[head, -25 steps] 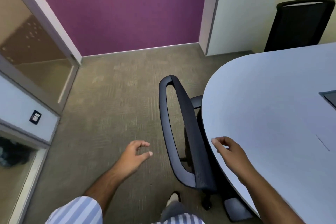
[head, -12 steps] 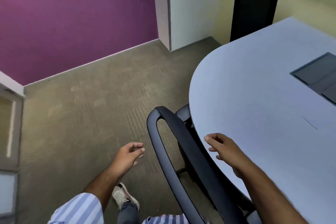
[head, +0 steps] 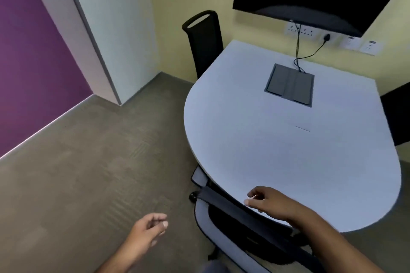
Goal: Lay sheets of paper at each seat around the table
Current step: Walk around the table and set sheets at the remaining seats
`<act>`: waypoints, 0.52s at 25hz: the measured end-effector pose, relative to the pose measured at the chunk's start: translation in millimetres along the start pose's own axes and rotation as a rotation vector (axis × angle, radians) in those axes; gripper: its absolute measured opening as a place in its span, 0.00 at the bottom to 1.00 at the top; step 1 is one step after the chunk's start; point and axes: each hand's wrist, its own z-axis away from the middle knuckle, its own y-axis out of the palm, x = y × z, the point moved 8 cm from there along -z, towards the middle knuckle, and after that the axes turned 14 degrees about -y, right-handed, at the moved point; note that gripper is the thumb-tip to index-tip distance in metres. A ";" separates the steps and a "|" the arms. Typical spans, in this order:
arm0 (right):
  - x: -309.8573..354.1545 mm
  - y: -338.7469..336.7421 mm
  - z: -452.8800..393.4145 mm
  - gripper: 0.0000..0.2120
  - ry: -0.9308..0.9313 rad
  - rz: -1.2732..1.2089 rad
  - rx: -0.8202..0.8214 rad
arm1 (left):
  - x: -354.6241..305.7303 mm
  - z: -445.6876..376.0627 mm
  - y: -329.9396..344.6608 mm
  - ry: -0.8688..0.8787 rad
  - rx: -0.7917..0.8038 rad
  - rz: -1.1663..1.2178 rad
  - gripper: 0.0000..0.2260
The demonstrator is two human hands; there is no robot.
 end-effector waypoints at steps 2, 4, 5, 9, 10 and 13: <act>11.0 2.6 4.7 0.26 0.037 -0.019 -0.043 | -20.9 -10.3 -19.9 0.016 0.020 -0.032 0.06; 24.1 6.3 5.0 0.25 0.077 -0.040 -0.079 | -50.0 -23.4 -36.1 0.046 0.049 -0.084 0.06; 30.5 8.5 1.4 0.26 0.094 -0.054 -0.094 | -66.6 -33.5 -43.1 0.060 0.057 -0.102 0.06; 45.3 5.0 -33.0 0.22 0.148 -0.135 -0.161 | -144.4 -78.5 -50.7 0.134 0.121 -0.246 0.08; 49.3 2.7 -48.0 0.20 0.156 -0.167 -0.174 | -170.0 -89.3 -54.3 0.177 0.119 -0.270 0.10; 65.1 -12.0 -99.6 0.18 0.165 -0.244 -0.236 | -247.0 -111.5 -63.8 0.285 0.129 -0.340 0.08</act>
